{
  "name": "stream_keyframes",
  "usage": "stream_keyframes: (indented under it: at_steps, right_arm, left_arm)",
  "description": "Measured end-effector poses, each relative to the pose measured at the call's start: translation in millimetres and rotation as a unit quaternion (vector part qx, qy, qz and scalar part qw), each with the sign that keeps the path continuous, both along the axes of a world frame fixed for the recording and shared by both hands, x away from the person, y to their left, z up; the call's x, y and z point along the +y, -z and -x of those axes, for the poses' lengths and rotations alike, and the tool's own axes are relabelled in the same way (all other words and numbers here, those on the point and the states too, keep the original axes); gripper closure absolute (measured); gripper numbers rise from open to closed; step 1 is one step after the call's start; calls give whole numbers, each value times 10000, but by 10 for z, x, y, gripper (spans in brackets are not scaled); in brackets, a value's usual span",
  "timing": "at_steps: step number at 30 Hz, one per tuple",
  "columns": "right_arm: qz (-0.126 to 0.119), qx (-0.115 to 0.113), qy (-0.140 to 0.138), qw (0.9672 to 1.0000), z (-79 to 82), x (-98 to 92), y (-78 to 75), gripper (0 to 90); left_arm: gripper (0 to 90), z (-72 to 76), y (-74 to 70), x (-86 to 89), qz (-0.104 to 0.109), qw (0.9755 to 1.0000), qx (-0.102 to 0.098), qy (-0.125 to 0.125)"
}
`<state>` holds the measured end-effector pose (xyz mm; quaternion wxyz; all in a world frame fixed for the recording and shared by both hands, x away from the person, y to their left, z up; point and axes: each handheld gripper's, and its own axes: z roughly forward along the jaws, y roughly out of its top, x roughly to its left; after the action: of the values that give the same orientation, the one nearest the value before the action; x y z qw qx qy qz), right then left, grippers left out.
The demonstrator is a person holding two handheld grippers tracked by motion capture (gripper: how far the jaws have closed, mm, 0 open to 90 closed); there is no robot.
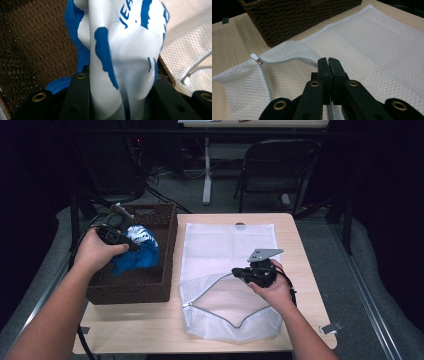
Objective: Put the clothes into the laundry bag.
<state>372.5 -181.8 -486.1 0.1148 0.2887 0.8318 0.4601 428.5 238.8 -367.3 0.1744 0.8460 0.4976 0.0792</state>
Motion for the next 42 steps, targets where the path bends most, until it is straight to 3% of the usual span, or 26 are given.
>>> stream_keyframes:
  at_steps: [12, 22, 42]
  right_arm:
    - [-4, -10, -3, 10000, 0, -1, -2, 887]
    - [-10, -7, 3, 10000, 4, -1, -5, 887]
    - [0, -18, 1, 10000, 7, -3, -5, 887]
  left_arm:
    - [691, 79, -127, -66, -46, 9998, -37, 184]
    - [691, 182, -264, -130, -21, 9993, -201, 328]
    - [691, 340, -502, -520, 84, 9953, -394, 878]
